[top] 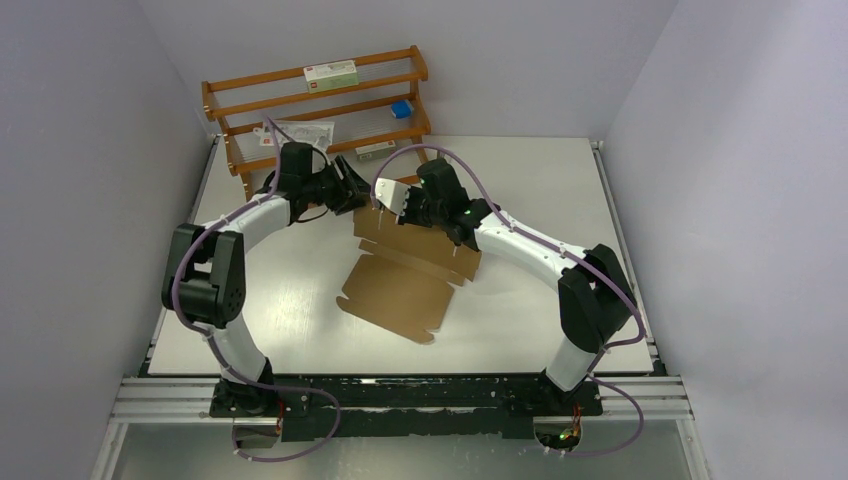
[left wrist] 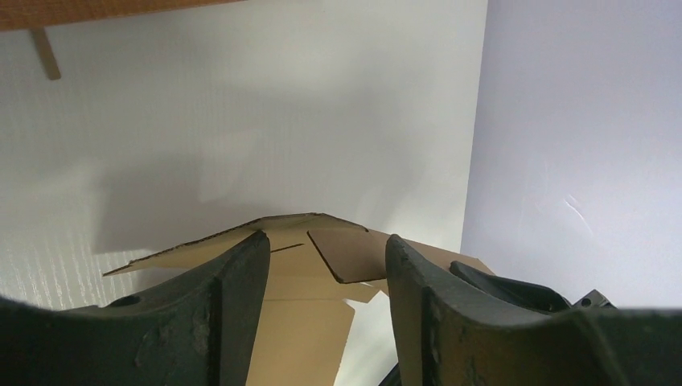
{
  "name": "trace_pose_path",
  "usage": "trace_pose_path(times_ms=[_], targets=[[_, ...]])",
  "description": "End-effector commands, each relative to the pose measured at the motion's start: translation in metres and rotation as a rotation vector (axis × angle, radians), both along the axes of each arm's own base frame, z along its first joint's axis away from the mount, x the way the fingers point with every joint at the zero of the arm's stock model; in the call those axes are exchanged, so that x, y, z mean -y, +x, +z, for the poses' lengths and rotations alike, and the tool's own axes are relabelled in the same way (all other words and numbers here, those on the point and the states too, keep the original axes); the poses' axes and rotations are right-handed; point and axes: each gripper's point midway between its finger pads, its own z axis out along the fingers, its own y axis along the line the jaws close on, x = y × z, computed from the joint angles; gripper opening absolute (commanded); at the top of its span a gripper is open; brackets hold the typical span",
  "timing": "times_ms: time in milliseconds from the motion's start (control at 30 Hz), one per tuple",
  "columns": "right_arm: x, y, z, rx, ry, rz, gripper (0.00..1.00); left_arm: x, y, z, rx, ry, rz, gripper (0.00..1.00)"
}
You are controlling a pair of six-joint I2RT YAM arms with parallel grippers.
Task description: Fold the paper box
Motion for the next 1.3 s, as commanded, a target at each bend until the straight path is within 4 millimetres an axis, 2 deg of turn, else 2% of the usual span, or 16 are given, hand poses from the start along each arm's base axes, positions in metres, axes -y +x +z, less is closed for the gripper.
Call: trace_pose_path(times_ms=[0,200,400,633,900,1033,1267], targets=[[-0.005,-0.005,0.016,0.033,0.041,0.022,0.00,-0.001,0.016,0.009,0.021,-0.015,0.042,0.58],[-0.006,-0.002,0.017,0.044,0.050,0.014,0.00,-0.002,0.014,0.009,0.014,-0.010,0.046,0.46],[-0.010,0.002,0.021,0.057,0.068,0.012,0.00,-0.005,0.004,0.014,0.027,0.007,0.041,0.40],[-0.013,0.006,0.021,0.069,0.062,0.021,0.00,0.000,-0.013,0.015,0.046,0.069,0.014,0.40],[-0.011,0.010,0.020,0.129,0.003,0.032,0.00,-0.005,-0.018,0.009,0.071,0.142,-0.008,0.42],[-0.011,0.007,0.015,0.155,-0.036,0.043,0.00,-0.022,-0.021,0.013,0.148,0.267,-0.017,0.48],[-0.008,0.002,0.012,0.203,-0.091,0.055,0.00,-0.079,-0.012,0.023,0.289,0.464,0.020,0.64]])
